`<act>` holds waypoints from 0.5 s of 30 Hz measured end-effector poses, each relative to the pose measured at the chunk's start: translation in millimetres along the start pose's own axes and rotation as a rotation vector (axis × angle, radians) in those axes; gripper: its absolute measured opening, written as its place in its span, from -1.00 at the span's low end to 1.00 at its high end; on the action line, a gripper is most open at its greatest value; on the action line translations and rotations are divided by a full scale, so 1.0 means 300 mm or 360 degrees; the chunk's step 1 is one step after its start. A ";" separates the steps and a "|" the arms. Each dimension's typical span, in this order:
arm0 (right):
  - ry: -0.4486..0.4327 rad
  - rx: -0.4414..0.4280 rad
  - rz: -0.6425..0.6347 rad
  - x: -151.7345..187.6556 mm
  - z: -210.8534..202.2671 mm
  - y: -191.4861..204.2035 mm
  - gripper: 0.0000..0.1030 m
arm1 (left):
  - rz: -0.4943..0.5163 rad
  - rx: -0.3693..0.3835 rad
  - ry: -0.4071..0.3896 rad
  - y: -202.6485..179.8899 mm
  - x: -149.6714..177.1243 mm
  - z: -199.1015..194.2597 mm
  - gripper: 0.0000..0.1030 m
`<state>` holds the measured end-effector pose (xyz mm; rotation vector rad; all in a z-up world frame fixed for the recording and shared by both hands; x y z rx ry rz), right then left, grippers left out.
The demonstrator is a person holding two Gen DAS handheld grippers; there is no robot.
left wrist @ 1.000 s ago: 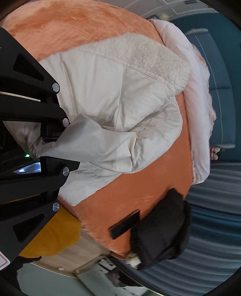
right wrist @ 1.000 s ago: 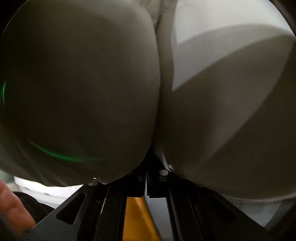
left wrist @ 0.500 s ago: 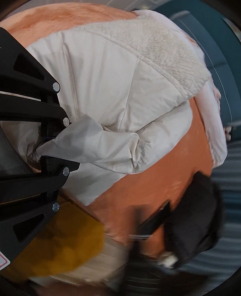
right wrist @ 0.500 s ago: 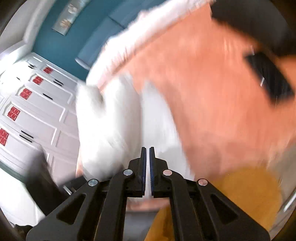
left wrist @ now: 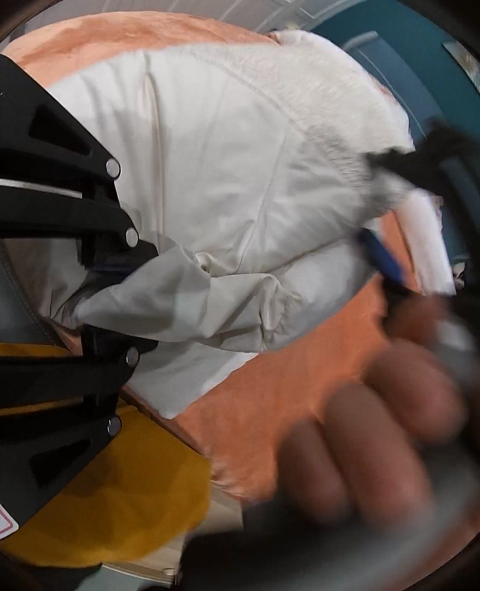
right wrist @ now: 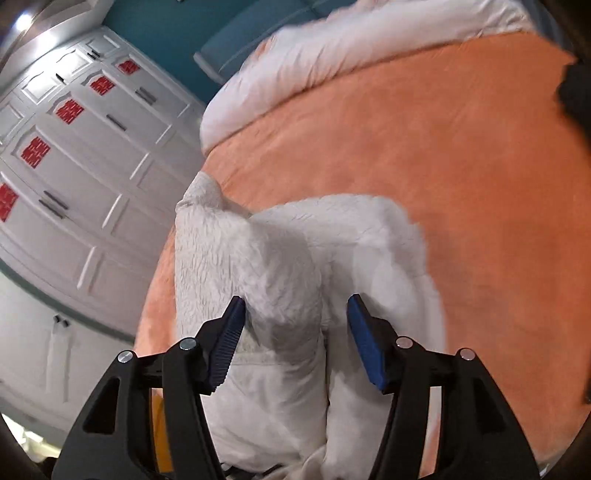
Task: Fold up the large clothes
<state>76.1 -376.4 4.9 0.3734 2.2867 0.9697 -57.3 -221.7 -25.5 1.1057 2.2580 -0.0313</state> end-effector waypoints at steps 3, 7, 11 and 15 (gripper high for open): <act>0.0011 -0.0067 0.0016 -0.013 0.038 0.009 -0.64 | -0.0083 0.0073 -0.0070 0.067 0.009 -0.113 -0.06; -0.0106 -0.0077 -0.0016 -0.005 -0.006 0.044 -0.79 | -0.0282 0.0119 -0.0241 0.215 0.022 -0.273 0.35; -0.0238 -0.0051 -0.0047 0.002 -0.102 0.052 -0.81 | -0.0566 0.0037 -0.0332 0.402 -0.046 -0.307 0.41; -0.0245 0.0050 0.0014 0.016 -0.117 -0.022 -0.81 | -0.0739 -0.0106 -0.0282 0.523 -0.160 -0.177 0.41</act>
Point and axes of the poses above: each gripper's, at about its wrist camera, not at the fingertips, and z roughly the way its jaws point, y to its left, x to its underside, the point moved 1 cm from there along z, roughly the way its jaws point, and after that the axes turned 10 degrees about -x, right-handed, at the moved point
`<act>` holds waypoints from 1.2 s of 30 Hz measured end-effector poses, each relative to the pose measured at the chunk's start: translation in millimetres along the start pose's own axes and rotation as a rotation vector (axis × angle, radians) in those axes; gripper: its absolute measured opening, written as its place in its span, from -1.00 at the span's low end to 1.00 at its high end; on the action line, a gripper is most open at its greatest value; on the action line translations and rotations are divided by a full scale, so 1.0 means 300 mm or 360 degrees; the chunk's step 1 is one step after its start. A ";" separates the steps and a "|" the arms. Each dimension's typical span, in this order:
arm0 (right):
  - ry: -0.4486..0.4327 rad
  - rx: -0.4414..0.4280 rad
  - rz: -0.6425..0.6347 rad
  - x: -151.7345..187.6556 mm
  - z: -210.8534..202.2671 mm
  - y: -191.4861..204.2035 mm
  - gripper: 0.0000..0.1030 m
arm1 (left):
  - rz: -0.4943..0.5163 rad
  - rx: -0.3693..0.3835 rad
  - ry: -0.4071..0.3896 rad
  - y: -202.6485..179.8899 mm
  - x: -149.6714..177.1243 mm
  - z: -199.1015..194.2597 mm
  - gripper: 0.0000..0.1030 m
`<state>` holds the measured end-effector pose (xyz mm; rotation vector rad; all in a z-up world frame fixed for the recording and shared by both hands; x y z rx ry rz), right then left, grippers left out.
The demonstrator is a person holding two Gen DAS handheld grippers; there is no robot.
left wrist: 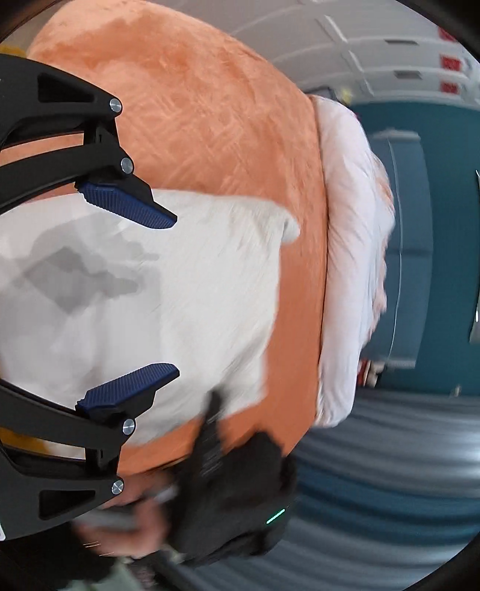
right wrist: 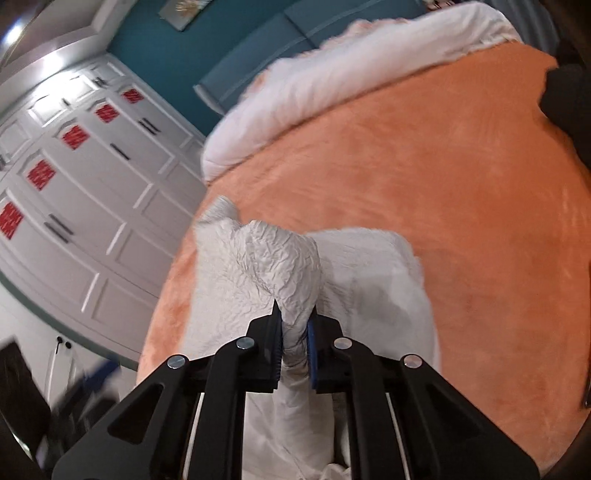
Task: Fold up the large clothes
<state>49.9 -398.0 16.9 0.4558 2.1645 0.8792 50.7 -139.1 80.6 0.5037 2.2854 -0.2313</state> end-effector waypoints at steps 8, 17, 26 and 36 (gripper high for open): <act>0.0011 0.0087 0.0163 0.035 0.086 -0.155 -0.78 | 0.0035 -0.0233 0.0182 -0.061 0.001 0.360 0.45; -0.0064 0.0102 0.0246 0.129 0.172 -0.256 -0.75 | 0.0151 -0.0332 0.0150 -0.105 0.084 0.444 0.60; -0.0088 0.0022 0.0323 0.161 0.207 -0.329 -0.74 | 0.0213 -0.0404 0.0091 -0.135 0.126 0.477 0.68; -0.0083 -0.0010 0.0370 0.167 0.223 -0.356 -0.74 | 0.0260 -0.0478 0.0039 -0.163 0.151 0.501 0.70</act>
Point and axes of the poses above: each gripper's, at about its wrist camera, not at the fingertips, and z roughly the way its jaws point, y to its left, x to its underside, the point moved 1 cm from there along z, roughly the way its jaws point, and after that the axes turned 10 degrees about -x, right-handed, at the moved point
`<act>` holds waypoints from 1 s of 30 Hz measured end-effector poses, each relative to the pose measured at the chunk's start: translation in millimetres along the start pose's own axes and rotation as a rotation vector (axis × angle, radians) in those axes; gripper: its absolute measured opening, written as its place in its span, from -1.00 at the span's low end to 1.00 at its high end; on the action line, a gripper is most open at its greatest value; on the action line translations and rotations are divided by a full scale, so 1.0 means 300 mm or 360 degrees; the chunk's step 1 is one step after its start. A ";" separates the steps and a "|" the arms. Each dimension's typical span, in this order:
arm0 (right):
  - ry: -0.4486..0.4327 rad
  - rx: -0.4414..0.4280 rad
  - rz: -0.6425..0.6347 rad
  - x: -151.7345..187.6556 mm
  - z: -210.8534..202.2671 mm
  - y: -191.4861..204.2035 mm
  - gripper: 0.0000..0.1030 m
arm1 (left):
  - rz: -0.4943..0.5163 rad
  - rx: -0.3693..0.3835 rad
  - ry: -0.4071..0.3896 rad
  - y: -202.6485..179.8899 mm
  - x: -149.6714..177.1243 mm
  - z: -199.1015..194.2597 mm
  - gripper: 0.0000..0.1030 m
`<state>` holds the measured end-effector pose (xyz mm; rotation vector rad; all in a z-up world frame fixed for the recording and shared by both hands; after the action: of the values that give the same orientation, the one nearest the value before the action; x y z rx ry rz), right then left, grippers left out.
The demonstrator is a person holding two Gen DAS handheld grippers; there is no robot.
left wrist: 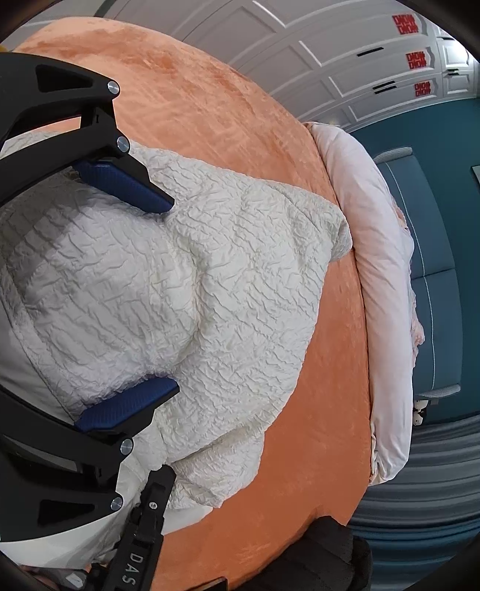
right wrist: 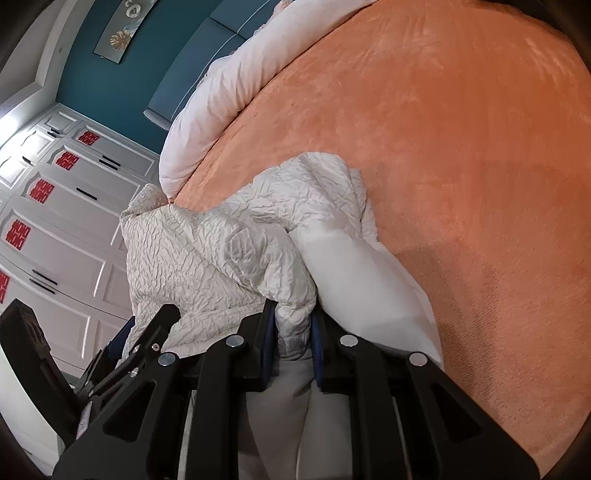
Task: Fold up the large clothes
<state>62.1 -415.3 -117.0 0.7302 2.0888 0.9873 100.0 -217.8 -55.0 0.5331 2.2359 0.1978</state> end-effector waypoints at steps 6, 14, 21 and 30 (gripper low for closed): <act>0.0001 0.0055 -0.0022 0.003 -0.190 0.131 -0.47 | -0.0053 0.0064 0.0009 0.064 -0.003 -0.050 0.72; 0.0150 0.0204 -0.0403 0.335 -0.410 0.278 0.06 | -0.0118 0.0216 0.0058 0.182 0.077 -0.287 0.72; 0.0129 0.0123 -0.0297 0.397 -0.353 0.271 -0.42 | -0.0169 0.0208 0.0181 0.198 0.188 -0.276 0.77; 0.0087 0.0246 -0.0128 0.426 -0.429 0.150 -0.97 | -0.0083 0.0200 0.0182 0.159 0.209 -0.276 0.89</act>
<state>-106.2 -351.7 -66.1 0.6972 2.2428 0.8169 15.9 -144.8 -28.6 0.5416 2.3821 0.0622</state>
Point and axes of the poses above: each gripper's, at about its wrist camera, not at the fingertips, and z roughly the way its jaws point, y to its left, x to its underside, the point moved 1 cm from there along z, roughly the way its jaws point, and after that the axes turned 10 degrees about -x, right-handed, at the moved point
